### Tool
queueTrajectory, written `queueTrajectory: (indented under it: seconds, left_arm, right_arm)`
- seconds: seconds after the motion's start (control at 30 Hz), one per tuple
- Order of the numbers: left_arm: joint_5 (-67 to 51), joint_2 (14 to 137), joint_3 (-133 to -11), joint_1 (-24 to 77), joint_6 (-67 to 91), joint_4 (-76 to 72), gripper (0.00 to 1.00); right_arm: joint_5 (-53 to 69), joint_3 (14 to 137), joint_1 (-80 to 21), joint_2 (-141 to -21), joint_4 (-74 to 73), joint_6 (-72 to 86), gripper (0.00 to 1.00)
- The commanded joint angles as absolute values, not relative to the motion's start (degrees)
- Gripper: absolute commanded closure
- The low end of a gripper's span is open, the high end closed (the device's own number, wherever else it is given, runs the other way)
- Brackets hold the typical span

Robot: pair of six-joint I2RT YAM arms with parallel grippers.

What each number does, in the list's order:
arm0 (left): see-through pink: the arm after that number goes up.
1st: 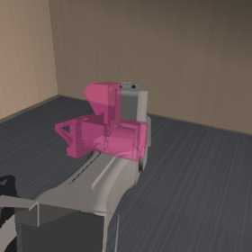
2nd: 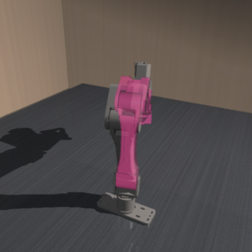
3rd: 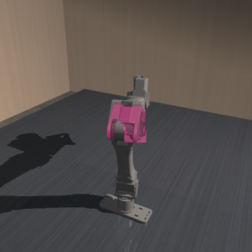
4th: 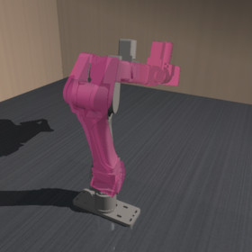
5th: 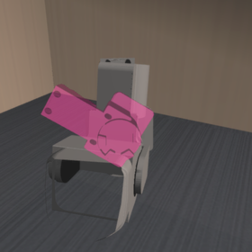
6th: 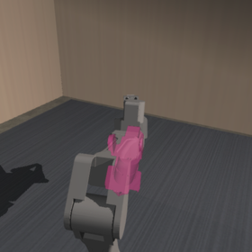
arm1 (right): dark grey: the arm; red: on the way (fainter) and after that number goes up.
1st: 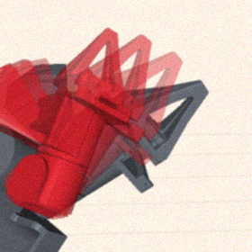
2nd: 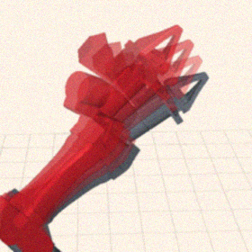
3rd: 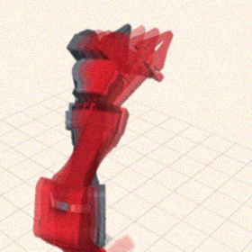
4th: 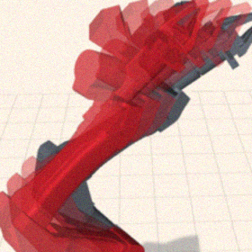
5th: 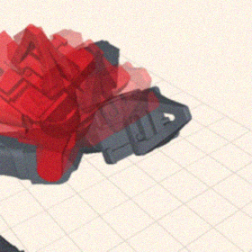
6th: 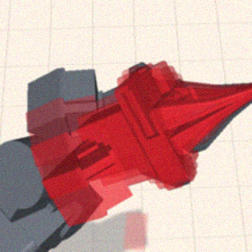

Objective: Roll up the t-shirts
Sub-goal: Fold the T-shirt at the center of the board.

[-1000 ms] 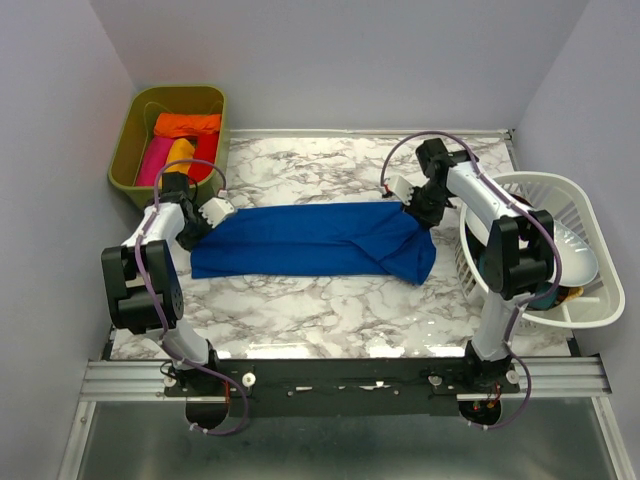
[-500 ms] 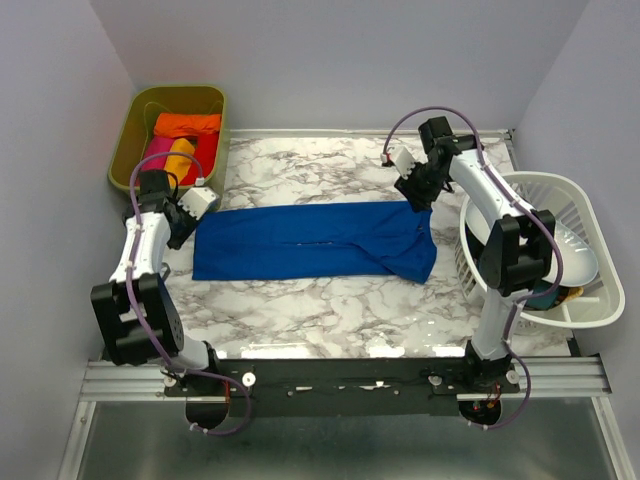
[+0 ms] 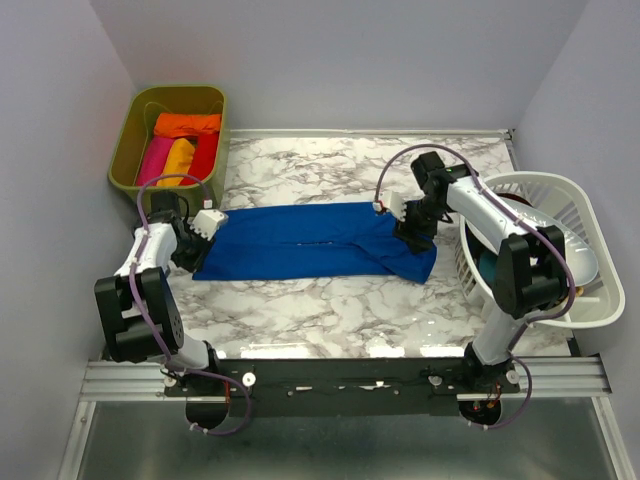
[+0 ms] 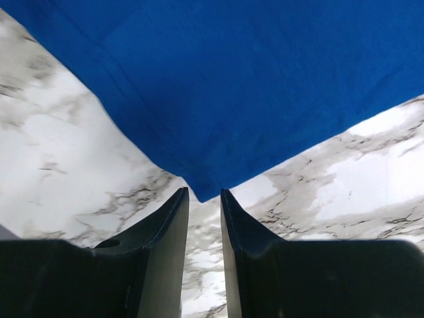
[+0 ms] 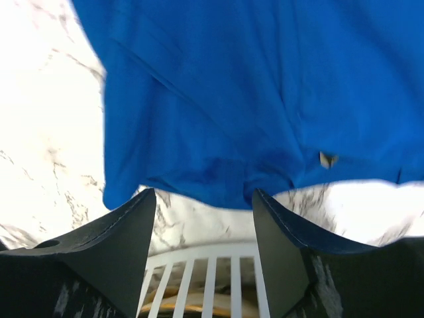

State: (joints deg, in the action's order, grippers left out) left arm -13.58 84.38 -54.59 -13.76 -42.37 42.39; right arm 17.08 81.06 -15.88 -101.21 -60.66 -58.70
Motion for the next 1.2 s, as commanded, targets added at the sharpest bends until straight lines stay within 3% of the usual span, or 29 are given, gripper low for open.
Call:
queueTrajectory:
  seconds: [0.0,0.3,0.9,1.0,1.17]
  left_arm:
    - [-9.59,84.82,-48.7,-13.71,-42.8,38.51,0.66]
    - [-4.83,83.59,-40.7,-13.71,-42.8,34.81,0.69]
    - [-4.75,81.3,-38.58,-13.71,-41.13,33.4,0.69]
    - [-4.75,81.21,-38.67,-13.71,-40.87,33.4,0.69]
    - [-4.66,81.21,-38.41,-13.71,-40.78,33.22,0.69]
  right_arm:
    - [20.91,81.29,-20.55,-100.72,-58.53,-66.27,0.32]
    - [21.88,87.1,-26.89,-107.48,-58.62,-64.86,0.32]
    - [21.88,92.46,-29.09,-115.66,-64.6,-65.48,0.34]
    - [21.8,94.21,-29.18,-117.07,-64.51,-64.43,0.41]
    - [21.89,99.22,-29.18,-120.14,-66.01,-63.63,0.76]
